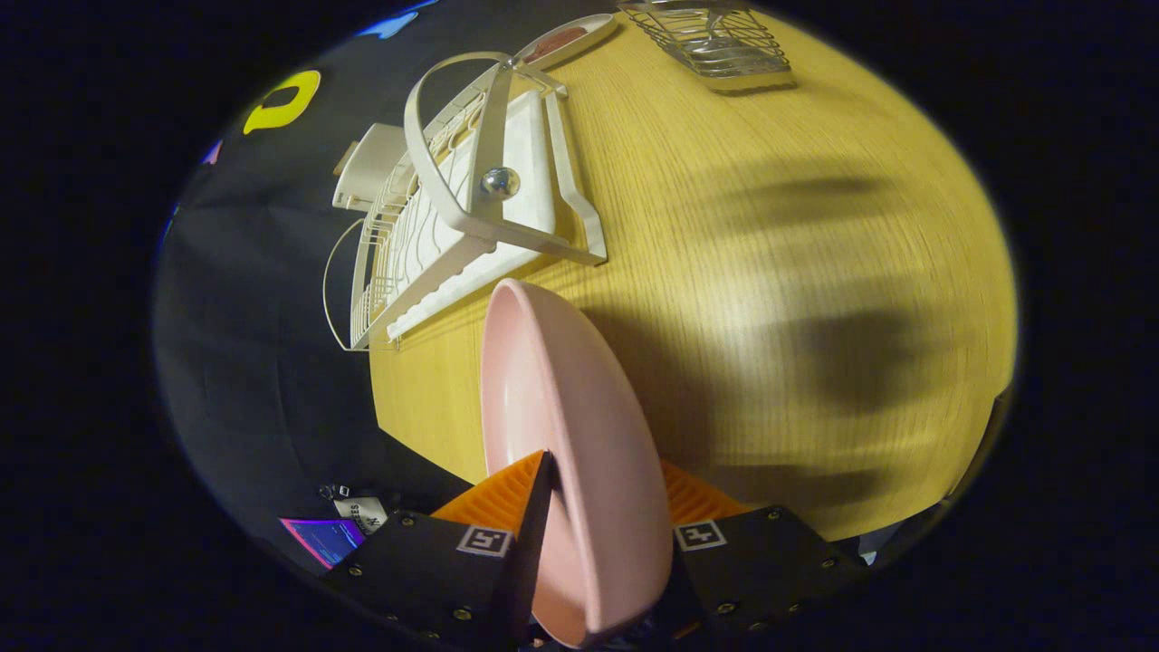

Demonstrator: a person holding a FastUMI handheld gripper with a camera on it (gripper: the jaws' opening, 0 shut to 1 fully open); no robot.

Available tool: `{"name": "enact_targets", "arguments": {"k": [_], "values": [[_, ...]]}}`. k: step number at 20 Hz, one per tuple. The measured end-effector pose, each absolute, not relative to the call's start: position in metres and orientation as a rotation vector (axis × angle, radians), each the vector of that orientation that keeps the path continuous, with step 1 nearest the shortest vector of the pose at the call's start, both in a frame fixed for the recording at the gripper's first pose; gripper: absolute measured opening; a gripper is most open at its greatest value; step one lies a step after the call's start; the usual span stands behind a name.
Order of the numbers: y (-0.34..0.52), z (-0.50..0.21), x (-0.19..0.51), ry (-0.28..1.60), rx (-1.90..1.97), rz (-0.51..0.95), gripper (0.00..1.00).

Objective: Take the plate from the dish rack, then take the spoon from the basket and place it into the plate.

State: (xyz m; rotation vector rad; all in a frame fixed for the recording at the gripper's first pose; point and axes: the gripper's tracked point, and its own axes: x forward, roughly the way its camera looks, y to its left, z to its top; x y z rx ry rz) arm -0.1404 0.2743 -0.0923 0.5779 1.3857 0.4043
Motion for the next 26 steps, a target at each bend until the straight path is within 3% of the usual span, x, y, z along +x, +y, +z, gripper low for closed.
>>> {"name": "enact_targets", "arguments": {"k": [1,2,4,12,17,26], "values": [[0.272,-0.09,-0.141,1.387,0.587,0.407,0.53],[0.272,-0.09,-0.141,1.386,0.601,0.408,0.65],[0.262,-0.089,-0.139,1.375,0.582,0.39,0.75],[0.22,-0.072,-0.125,1.273,0.538,0.334,0.75],[0.186,-0.03,-0.092,1.059,0.54,0.244,0.75],[0.111,0.04,-0.004,0.619,0.597,-0.042,0.75]]}}
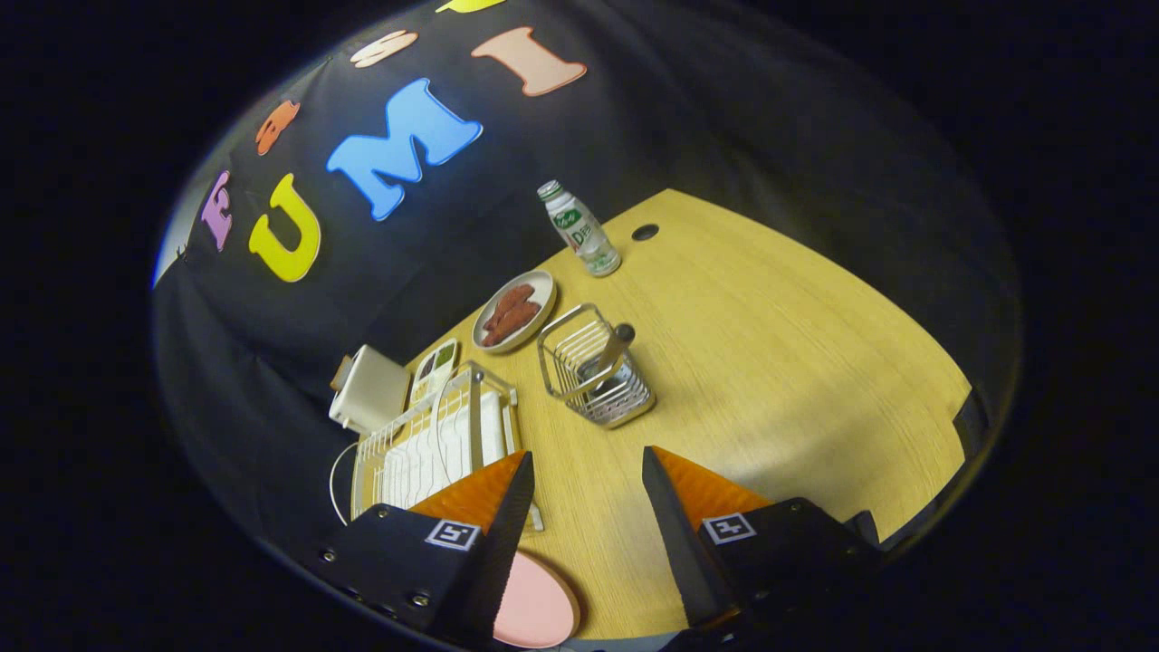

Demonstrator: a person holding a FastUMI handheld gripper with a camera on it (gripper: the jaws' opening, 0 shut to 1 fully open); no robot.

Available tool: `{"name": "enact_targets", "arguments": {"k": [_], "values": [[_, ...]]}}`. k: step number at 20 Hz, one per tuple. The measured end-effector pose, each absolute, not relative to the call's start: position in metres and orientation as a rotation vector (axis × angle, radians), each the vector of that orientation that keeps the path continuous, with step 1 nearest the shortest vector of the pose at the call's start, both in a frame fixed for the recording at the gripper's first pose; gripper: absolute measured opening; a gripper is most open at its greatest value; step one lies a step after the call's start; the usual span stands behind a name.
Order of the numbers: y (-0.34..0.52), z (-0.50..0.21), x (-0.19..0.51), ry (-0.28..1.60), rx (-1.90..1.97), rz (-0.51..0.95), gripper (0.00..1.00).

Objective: Take the plate from the dish rack, then take the spoon from the basket and place it into the plate.

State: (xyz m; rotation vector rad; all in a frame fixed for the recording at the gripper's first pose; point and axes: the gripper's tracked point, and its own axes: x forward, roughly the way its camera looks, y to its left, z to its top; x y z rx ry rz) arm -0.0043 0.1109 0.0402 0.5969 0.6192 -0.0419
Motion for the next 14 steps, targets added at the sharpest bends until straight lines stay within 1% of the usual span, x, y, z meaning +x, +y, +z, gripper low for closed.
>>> {"name": "enact_targets", "arguments": {"k": [8,9,10,12,13,14], "values": [[0.08,0.034,0.058,0.521,0.704,-0.183,0.75],[0.077,0.032,0.066,0.519,0.718,-0.203,0.7],[0.077,0.03,0.073,0.519,0.737,-0.205,0.61],[0.075,0.028,0.083,0.522,0.757,-0.211,0.59],[0.073,0.029,0.086,0.52,0.766,-0.216,0.51],[0.07,0.029,0.088,0.52,0.773,-0.229,0.4]]}}
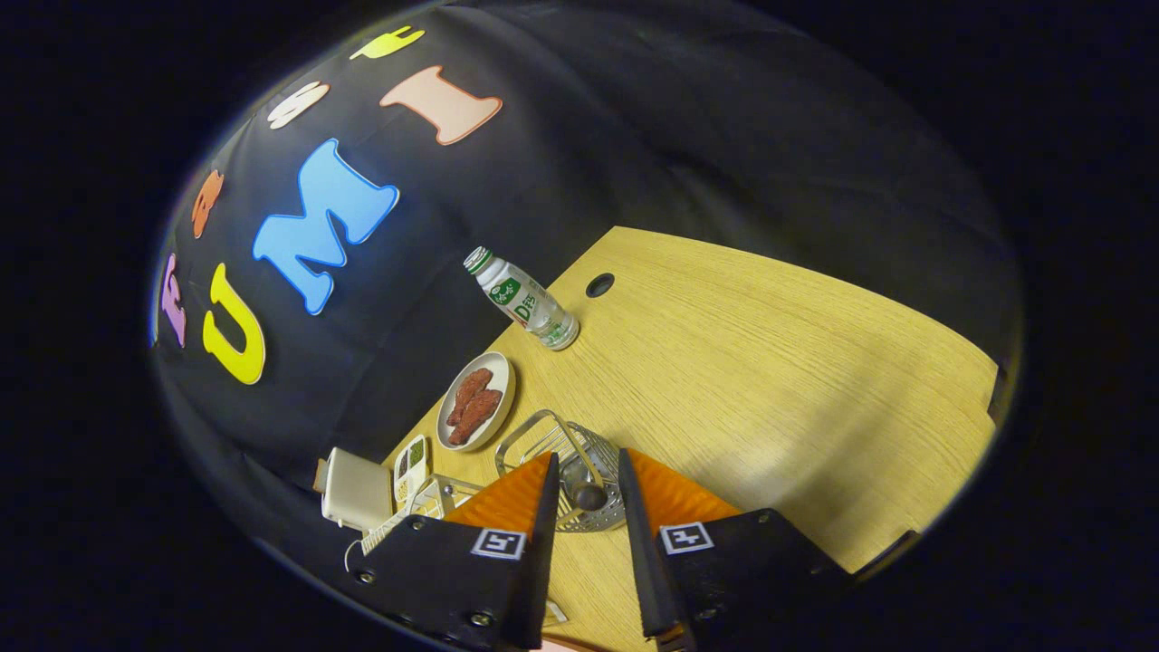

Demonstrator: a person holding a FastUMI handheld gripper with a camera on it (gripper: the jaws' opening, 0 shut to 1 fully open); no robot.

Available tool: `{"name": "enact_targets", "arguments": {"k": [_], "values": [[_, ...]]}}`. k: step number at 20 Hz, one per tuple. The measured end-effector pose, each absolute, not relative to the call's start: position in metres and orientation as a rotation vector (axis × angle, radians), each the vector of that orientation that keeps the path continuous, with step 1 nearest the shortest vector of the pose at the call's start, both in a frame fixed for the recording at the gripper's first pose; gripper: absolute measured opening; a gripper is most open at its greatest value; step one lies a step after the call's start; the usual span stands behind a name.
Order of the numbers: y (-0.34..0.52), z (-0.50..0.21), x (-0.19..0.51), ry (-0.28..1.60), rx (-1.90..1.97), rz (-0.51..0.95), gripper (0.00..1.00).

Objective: Take the plate from the dish rack, then take the spoon from the basket and place it into the plate.

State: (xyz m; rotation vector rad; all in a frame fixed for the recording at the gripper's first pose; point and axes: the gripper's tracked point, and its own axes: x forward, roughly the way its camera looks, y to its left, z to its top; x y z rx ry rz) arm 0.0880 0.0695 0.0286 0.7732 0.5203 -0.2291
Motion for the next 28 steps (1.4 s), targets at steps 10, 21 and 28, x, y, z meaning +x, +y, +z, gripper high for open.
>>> {"name": "enact_targets", "arguments": {"k": [10,21,28], "values": [[0.078,0.048,0.105,0.526,0.735,-0.15,0.08],[0.072,0.128,0.08,0.487,0.684,-0.059,0.08],[0.147,0.175,0.033,0.529,0.618,0.167,0.08]]}}
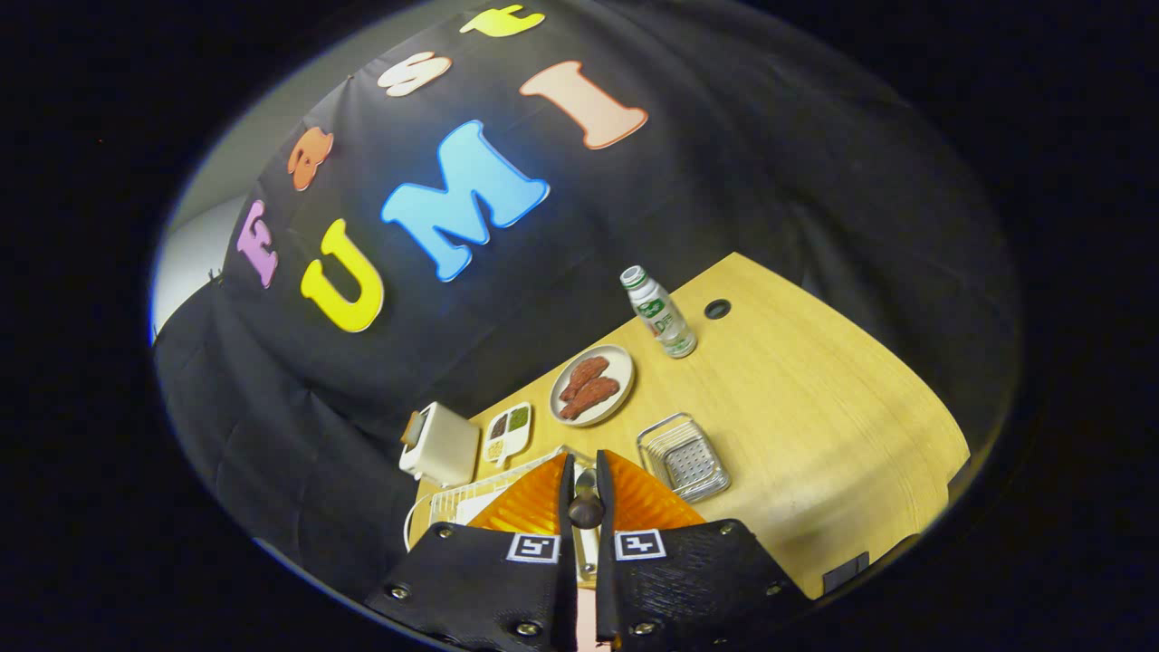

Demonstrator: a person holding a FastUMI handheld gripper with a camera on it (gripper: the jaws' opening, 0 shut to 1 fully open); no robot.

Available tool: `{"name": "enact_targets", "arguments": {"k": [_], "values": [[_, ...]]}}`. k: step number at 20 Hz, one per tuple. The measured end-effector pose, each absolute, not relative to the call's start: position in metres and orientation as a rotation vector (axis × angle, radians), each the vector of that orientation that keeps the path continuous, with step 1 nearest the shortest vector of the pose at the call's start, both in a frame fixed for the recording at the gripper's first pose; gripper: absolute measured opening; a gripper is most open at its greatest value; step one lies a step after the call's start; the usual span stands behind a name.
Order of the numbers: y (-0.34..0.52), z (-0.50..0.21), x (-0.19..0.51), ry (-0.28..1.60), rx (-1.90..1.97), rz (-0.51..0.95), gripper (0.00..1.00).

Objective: Take the plate from the dish rack, then take the spoon from the basket and place it into the plate.

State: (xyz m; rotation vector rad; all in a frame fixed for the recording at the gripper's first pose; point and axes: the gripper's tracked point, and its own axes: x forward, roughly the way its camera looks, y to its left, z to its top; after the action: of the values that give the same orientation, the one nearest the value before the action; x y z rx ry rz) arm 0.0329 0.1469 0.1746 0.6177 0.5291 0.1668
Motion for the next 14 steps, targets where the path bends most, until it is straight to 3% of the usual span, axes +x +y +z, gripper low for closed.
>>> {"name": "enact_targets", "arguments": {"k": [8,14], "values": [[0.258,0.153,-0.044,0.695,0.504,0.394,0.08],[0.301,0.091,-0.081,0.839,0.305,0.458,0.08]]}}
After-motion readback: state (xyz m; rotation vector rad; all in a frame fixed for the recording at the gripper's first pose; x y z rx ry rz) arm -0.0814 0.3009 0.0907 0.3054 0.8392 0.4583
